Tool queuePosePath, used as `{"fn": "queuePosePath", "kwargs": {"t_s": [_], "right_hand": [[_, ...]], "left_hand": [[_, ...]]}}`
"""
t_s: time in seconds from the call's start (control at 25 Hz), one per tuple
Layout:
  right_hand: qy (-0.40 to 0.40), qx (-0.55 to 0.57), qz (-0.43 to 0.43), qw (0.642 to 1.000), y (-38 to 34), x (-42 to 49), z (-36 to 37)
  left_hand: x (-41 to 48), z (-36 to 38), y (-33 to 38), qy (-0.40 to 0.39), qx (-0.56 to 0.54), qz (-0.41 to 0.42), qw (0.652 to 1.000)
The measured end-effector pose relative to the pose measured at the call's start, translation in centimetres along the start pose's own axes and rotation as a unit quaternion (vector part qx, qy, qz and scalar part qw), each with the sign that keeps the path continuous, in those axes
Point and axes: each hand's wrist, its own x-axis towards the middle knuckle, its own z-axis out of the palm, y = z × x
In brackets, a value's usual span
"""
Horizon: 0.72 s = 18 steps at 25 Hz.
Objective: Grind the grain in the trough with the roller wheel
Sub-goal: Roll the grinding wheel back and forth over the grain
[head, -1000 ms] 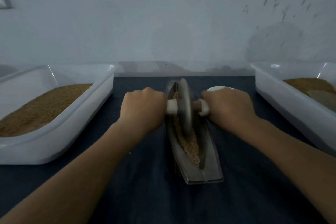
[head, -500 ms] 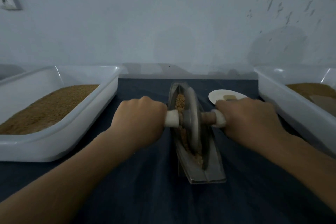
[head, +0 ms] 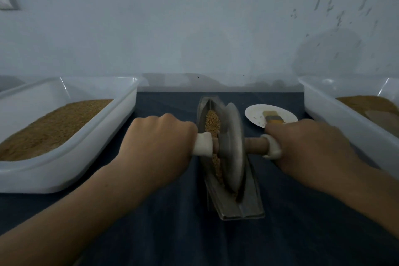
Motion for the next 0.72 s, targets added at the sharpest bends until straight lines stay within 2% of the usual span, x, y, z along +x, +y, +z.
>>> {"fn": "queuePosePath", "kwargs": {"t_s": [0.08, 0.16, 0.28, 0.36, 0.48, 0.6, 0.72], "right_hand": [[-0.028, -0.027, 0.027, 0.999, -0.2, 0.4, 0.4], [-0.044, -0.072, 0.067, 0.994, -0.7, 3.4, 2.2], [-0.102, -0.029, 0.100, 0.989, -0.7, 8.7, 3.4], [-0.116, -0.026, 0.094, 0.988, -0.4, 9.3, 3.3], [-0.045, -0.077, 0.041, 0.995, -0.4, 4.9, 2.4], [0.019, -0.049, -0.016, 0.998, 0.0, 1.7, 1.0], [-0.014, -0.091, 0.030, 0.995, -0.5, 3.7, 1.8]], "left_hand": [[0.5, 0.8, 0.3, -0.034, 0.016, -0.012, 0.999], [2.3, 3.0, 0.3, -0.059, 0.025, -0.068, 0.996], [6.0, 4.7, -0.5, -0.107, -0.003, -0.126, 0.986], [6.3, 4.8, -0.7, -0.122, -0.016, -0.128, 0.984], [2.8, 4.1, -0.4, -0.072, -0.022, -0.071, 0.995], [0.4, 2.3, -0.3, -0.008, -0.006, -0.018, 1.000], [1.3, 3.8, 0.4, -0.040, 0.005, -0.060, 0.997]]}}
